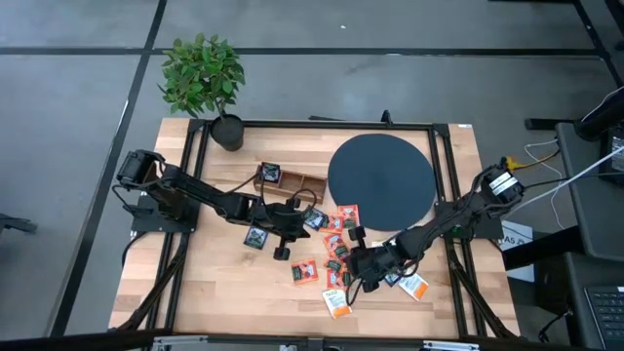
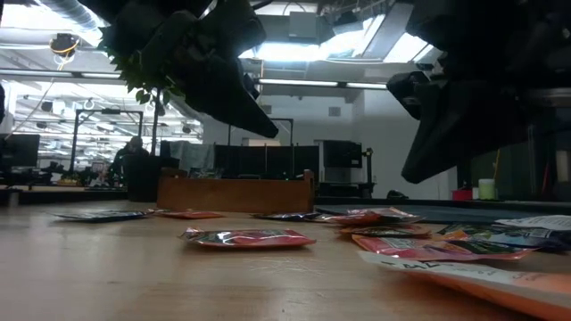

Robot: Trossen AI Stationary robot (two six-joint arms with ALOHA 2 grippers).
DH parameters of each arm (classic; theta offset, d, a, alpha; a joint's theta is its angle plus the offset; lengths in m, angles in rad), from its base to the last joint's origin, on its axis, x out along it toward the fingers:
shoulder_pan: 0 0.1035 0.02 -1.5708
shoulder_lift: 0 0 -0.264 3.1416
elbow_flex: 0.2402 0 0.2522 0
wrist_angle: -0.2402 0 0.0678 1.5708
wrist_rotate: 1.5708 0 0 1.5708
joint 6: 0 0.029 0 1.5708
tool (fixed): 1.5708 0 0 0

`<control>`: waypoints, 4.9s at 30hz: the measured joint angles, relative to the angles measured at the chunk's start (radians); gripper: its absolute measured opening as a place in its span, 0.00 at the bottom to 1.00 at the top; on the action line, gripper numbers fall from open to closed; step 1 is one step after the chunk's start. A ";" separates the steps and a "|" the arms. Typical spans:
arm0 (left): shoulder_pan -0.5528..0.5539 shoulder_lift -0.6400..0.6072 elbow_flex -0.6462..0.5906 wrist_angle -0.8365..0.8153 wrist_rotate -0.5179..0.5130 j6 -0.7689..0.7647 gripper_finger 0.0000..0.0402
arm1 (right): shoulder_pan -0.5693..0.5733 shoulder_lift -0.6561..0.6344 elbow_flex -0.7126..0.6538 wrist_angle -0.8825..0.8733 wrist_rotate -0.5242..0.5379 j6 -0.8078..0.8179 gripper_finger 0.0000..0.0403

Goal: Pick & Place Tea
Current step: Put the orange tea bag into the middle section of the wooden organizer

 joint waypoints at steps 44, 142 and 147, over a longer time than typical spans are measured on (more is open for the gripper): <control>0.000 -0.001 0.001 -0.008 0.000 0.001 0.02 | 0.014 0.087 0.002 -0.015 0.187 0.106 0.48; 0.001 -0.001 0.002 0.031 -0.003 -0.015 0.02 | 0.035 -0.052 0.002 -0.074 0.254 0.109 0.01; 0.001 -0.001 0.002 0.031 -0.003 -0.015 0.03 | 0.036 -0.051 0.002 -0.074 0.246 0.109 0.02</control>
